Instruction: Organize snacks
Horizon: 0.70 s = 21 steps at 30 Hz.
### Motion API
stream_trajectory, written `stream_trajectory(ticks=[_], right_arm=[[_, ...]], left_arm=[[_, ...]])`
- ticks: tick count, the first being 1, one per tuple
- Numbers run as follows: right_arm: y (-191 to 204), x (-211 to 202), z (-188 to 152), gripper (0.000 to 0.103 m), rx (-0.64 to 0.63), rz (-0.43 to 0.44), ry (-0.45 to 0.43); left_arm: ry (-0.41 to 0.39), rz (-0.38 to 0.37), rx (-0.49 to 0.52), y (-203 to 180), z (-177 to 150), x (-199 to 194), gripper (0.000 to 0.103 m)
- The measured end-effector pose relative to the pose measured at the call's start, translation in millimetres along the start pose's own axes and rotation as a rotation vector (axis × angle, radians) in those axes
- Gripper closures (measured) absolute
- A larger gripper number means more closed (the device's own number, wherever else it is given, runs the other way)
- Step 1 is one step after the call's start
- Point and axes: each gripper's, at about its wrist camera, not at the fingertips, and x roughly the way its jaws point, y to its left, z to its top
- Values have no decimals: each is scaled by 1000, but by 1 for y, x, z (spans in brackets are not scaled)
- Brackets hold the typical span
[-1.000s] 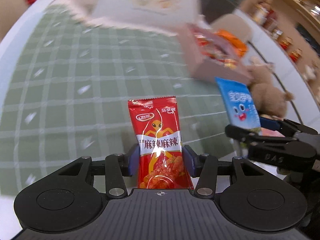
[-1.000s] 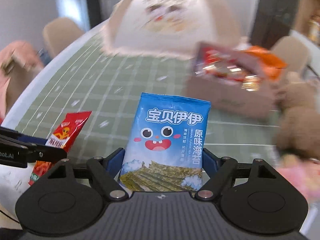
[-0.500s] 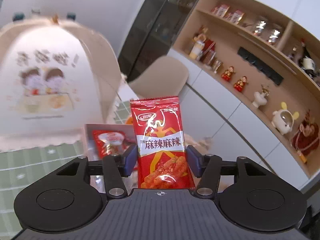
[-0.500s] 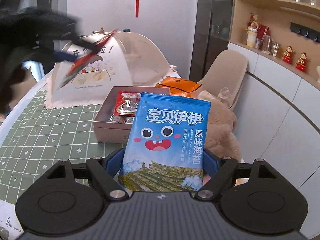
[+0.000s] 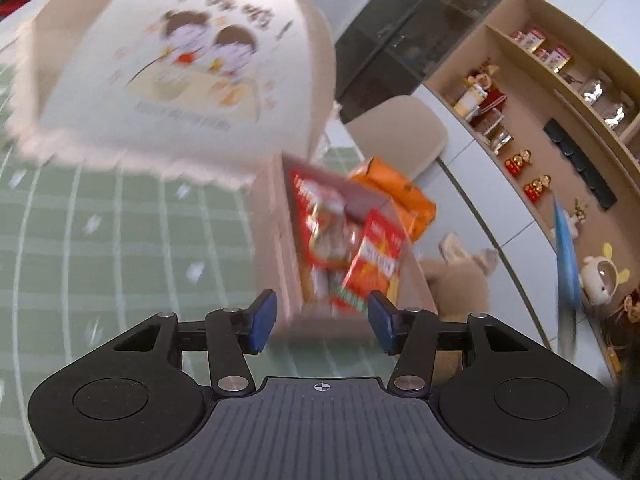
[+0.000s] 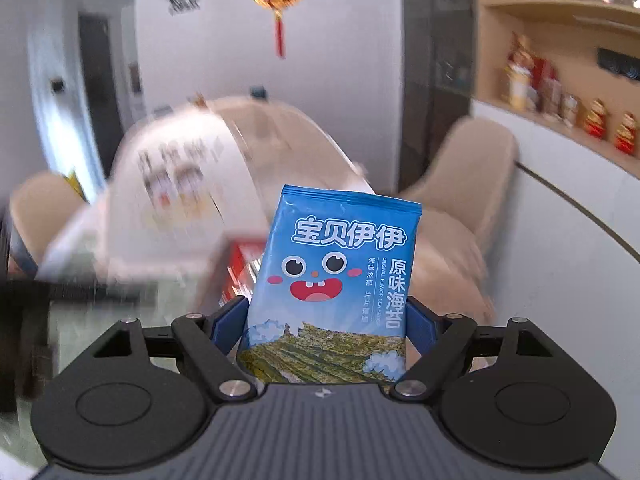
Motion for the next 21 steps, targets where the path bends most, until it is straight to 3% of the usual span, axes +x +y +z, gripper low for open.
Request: stream_trajectory(ticks=[2,4,7,9,13,18,21], right_arm=[[2,28,29,12,38,52,25],[2,67,48,12,94,101,73],[2,110,49,12,132,44,120],[5,118,37,12,128,-14,131],[13,107,0,12,100,-26,151],[43,85,-72,12,9,-65,153],[59,82,-119,12,18,-66,189]], left_arm=[[7,-10,-19,3,-16,-12,48],[9,-6,-15,4,-28,-21,48],[23,35,30,5,-41,-27,48],[37,62,51,10,-49,-29,48],[52,102,59,25,-66,-30,48],[27,225,188,29,-95,-25,48],[22,278,236,34,-108,-13,48]])
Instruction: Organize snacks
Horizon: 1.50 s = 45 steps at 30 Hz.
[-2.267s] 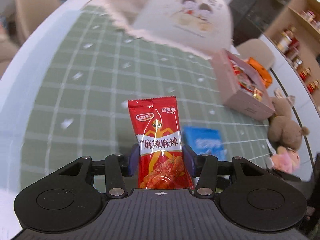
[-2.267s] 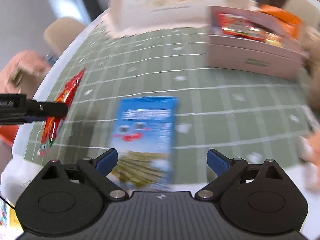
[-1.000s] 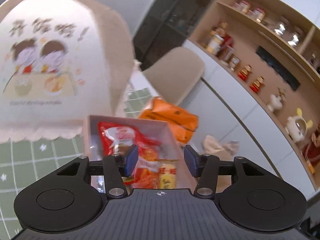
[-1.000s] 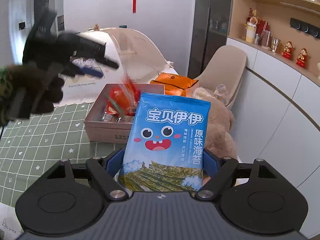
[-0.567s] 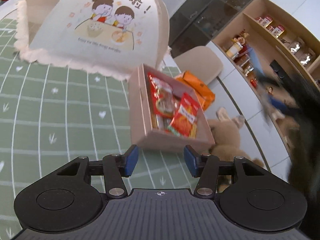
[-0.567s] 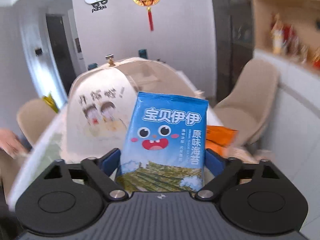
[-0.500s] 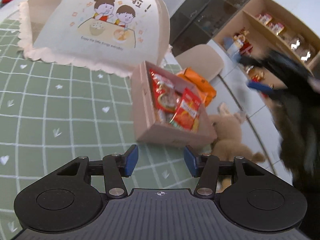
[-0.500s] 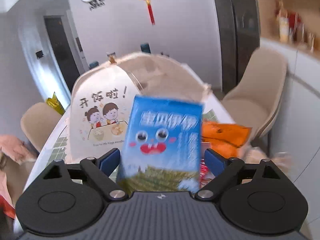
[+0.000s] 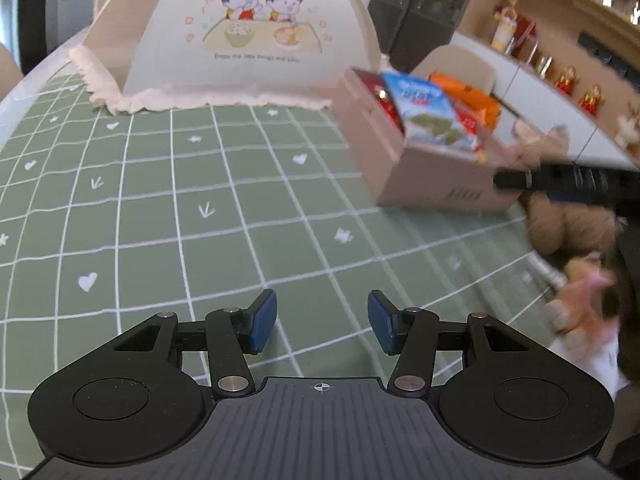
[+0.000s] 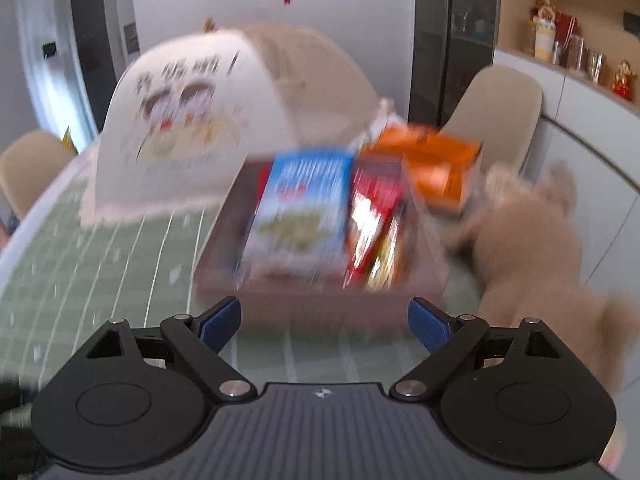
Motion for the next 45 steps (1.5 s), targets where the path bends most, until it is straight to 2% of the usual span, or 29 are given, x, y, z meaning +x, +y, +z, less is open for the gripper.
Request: stream_trajectory(ticks=[1,3,6,9,10,12,19,23,45], right_arm=[[4,3,-13,12,9,-2,20],[10,13,-33,12,26,0,62],[14,21,-54,12,42,-9,88],[21,21,-64,11,10,-68,47],[21,21,-66,7,17,-76,38],[18,22,-69,0,47,-98,22],[15,16,-82,0,69,-128,-50],[14,19,-82,0,49,-111,-77],[14,21,-80,0,45,-106,-77]], left_arm=[[3,0,8,-1,-2,6,48],[-43,16,61,-9,-7,11,48],[-89,70,141,-22,-11,20,47],[-121,115,196,-30,-14,26,47],[-129,127,213,-33,-17,26,46],[-157,145,200,-35,-21,26,46],[-190,166,196,-37,-25,29,45],[-191,167,189,-38,-23,30,45],[-190,158,185,-37,-23,31,45]])
